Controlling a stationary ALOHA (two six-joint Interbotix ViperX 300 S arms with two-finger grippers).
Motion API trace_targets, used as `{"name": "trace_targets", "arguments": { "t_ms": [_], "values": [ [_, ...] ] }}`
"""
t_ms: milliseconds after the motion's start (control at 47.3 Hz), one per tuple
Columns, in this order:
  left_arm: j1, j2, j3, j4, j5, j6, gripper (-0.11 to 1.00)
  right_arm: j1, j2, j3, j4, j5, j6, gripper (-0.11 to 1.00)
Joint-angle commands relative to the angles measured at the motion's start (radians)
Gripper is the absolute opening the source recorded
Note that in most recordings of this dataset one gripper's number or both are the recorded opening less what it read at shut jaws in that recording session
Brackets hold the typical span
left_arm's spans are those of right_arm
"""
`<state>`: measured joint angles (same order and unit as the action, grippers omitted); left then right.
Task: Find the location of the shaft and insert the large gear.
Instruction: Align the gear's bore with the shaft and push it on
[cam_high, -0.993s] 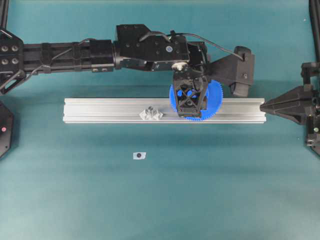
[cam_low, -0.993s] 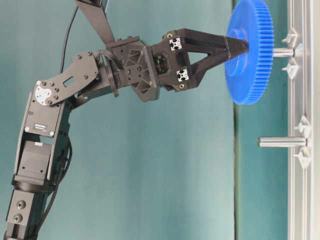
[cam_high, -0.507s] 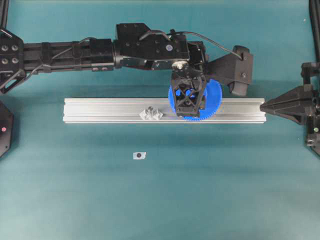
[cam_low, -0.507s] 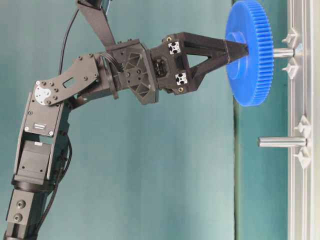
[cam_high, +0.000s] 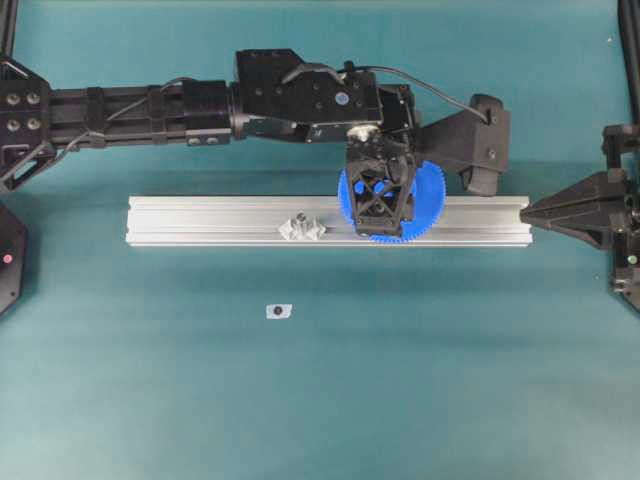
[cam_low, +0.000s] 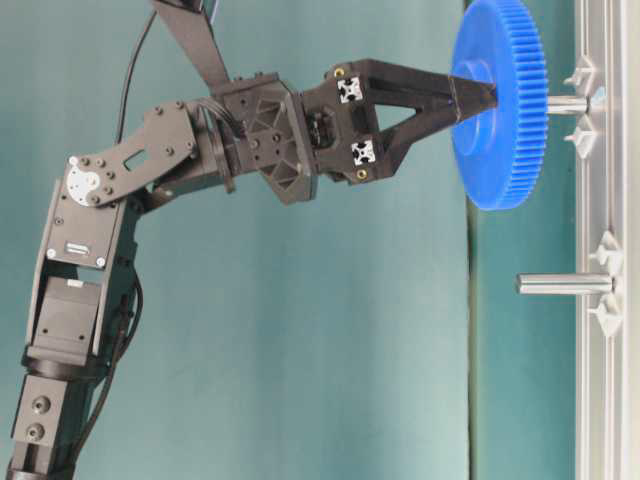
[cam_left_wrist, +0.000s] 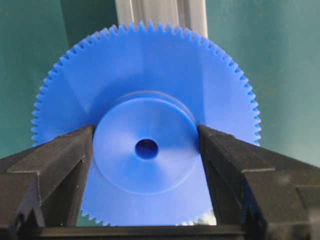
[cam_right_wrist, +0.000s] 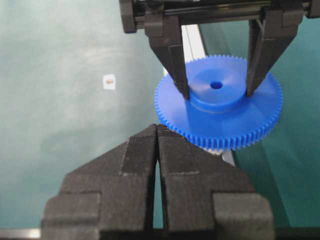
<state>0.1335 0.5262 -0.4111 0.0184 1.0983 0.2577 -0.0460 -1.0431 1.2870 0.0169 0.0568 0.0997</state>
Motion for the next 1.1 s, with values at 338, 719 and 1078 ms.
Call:
{"name": "trace_targets", "arguments": {
  "t_ms": [338, 719, 1078],
  "values": [
    [-0.008, -0.021, -0.041, 0.005, -0.003, 0.002, 0.76, -0.002, 0.006, -0.011, 0.003, -0.005, 0.011, 0.0],
    [-0.014, -0.021, -0.054, 0.005, 0.014, 0.002, 0.9, -0.002, 0.005, -0.011, 0.002, -0.005, 0.011, 0.0],
    [-0.014, -0.021, -0.055, 0.005, 0.015, 0.002, 0.9, -0.002, 0.003, -0.011, 0.003, -0.005, 0.009, 0.0]
  ]
}}
